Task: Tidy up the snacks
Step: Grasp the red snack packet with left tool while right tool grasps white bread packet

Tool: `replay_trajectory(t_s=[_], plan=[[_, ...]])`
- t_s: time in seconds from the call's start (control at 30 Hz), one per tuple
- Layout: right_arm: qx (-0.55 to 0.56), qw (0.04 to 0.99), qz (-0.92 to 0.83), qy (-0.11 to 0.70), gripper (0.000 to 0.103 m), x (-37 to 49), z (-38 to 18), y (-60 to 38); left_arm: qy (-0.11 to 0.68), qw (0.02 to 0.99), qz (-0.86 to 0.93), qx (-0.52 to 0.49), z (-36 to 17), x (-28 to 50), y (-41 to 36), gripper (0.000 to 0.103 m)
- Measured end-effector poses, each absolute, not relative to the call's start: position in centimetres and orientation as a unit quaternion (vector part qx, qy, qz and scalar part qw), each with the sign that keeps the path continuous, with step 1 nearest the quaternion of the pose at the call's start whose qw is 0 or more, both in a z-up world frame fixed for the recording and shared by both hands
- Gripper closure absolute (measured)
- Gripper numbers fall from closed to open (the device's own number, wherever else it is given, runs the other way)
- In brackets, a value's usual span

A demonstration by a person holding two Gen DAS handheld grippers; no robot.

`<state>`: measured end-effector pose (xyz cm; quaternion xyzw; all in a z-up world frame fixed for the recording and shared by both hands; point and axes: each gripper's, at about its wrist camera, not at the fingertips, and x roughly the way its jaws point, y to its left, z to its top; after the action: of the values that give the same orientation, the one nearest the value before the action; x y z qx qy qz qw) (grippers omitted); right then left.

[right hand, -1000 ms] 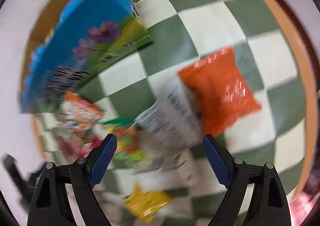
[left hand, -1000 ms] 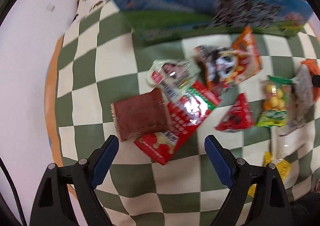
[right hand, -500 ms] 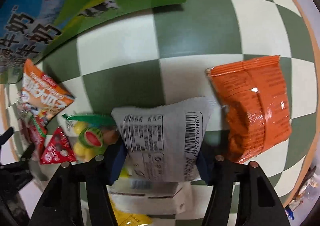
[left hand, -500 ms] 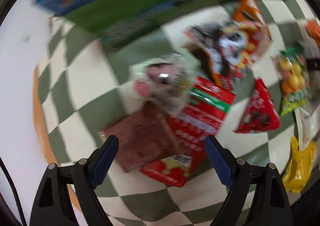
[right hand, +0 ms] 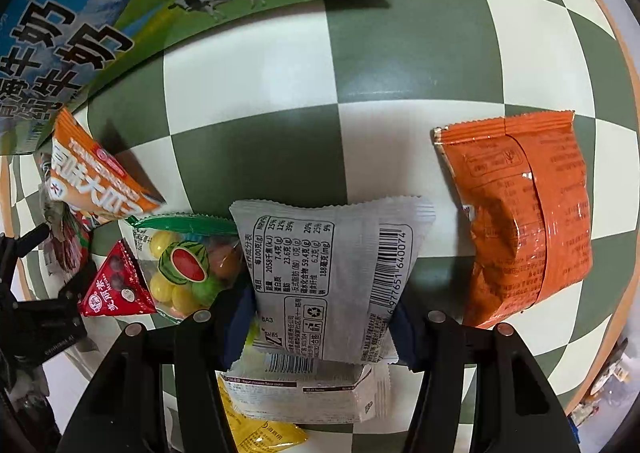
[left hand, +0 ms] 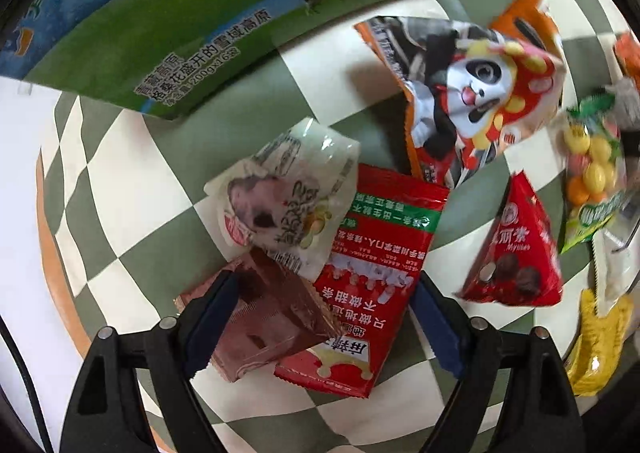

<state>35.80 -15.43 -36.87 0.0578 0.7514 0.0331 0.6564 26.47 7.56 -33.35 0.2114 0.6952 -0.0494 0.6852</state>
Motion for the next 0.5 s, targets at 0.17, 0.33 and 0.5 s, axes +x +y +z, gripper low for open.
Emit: replay_trajectory(t_s=[0.17,0.33,0.5], plan=[[0.072,0.653,0.043,0.752,0.043,35.0,-36.3,-16.4,0.711,0.688,-0.019,0.146,-31.9,25.9,7.8,0.031],[0.088,0.643,0.053,0.759,0.043,34.5,-36.1,-17.3,0.744,0.666,0.005,-0.058,-31.1,24.6,10.2,0.031],[0.091,0.640,0.054,0.761,0.043,34.5,-36.1,-17.4,0.753,0.651,-0.012,-0.100,-31.5,24.3,10.7,0.031]])
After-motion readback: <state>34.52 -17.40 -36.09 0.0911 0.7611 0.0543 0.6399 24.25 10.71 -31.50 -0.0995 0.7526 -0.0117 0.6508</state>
